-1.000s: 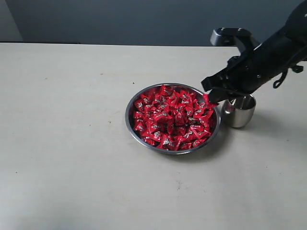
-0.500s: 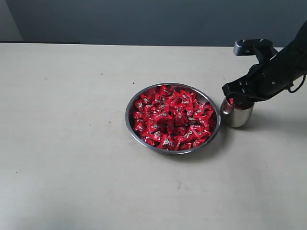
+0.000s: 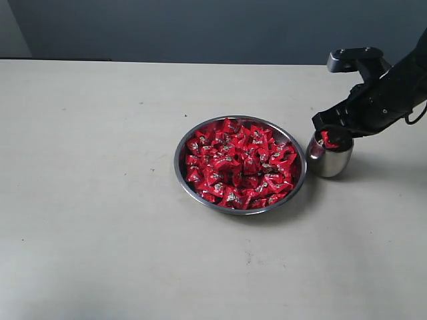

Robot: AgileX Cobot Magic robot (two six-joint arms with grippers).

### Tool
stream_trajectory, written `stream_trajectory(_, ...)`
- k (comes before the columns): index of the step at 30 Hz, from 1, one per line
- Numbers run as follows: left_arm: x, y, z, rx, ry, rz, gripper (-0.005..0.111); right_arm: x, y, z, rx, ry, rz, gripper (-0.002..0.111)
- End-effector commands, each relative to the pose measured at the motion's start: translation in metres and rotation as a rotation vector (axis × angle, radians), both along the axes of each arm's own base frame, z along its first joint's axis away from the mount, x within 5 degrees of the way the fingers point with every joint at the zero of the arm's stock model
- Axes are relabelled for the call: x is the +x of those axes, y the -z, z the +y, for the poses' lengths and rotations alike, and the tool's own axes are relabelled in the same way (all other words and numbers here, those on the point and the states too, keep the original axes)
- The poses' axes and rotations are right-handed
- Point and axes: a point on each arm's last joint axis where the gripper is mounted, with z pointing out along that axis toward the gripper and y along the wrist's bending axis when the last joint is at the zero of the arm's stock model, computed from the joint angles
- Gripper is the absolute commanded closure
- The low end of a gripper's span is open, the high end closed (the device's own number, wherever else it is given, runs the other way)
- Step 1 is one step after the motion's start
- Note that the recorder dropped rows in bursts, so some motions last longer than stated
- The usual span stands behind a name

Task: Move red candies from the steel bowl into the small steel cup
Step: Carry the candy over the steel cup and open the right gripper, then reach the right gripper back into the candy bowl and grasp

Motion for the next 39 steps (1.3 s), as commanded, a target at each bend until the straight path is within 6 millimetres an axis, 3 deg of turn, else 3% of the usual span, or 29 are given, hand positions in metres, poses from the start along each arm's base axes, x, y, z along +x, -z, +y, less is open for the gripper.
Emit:
stream_trajectory(1,0.0,-0.001,0.0,0.004,0.005,-0.015,0.106,0.001,-0.004,-0.003,-0.024,-0.017,-0.019,0.101)
stream_trajectory(4,0.0,-0.001,0.0,0.004,0.005,-0.015,0.106,0.0,-0.004,-0.003,-0.022,-0.016,-0.017,0.064)
stream_trajectory(5,0.0,-0.001,0.0,0.004,0.005,-0.015,0.106,0.0,-0.005,-0.003,-0.017,-0.014,-0.018,0.062)
stream_trajectory(10,0.0,-0.001,0.0,0.004,0.005,-0.015,0.106,-0.008,-0.024,0.021,0.185,-0.013,-0.009,0.068)
stream_trajectory(14,0.0,-0.001,0.0,0.004,0.005,-0.015,0.106,-0.024,-0.026,0.065,0.207,-0.174,-0.042,0.068)
stream_trajectory(17,0.0,-0.001,0.0,0.004,0.005,-0.015,0.106,-0.027,-0.021,0.105,0.21,-0.28,-0.031,0.067)
stream_trajectory(22,0.0,-0.001,0.0,0.004,0.005,-0.015,0.106,-0.018,-0.009,0.139,0.201,-0.369,-0.005,0.056)
stream_trajectory(27,0.0,-0.001,0.0,0.004,0.005,-0.015,0.106,-0.005,0.011,0.154,0.154,-0.364,0.036,0.055)
stream_trajectory(35,0.0,-0.001,0.0,0.004,0.005,-0.015,0.106,-0.001,0.043,0.156,0.12,-0.356,0.125,0.056)
stream_trajectory(37,0.0,-0.001,0.0,0.004,0.005,-0.015,0.106,-0.001,0.046,0.157,0.128,-0.346,0.141,0.064)
stream_trajectory(39,0.0,-0.001,0.0,0.004,0.005,-0.015,0.106,-0.002,0.045,0.157,0.135,-0.342,0.144,0.082)
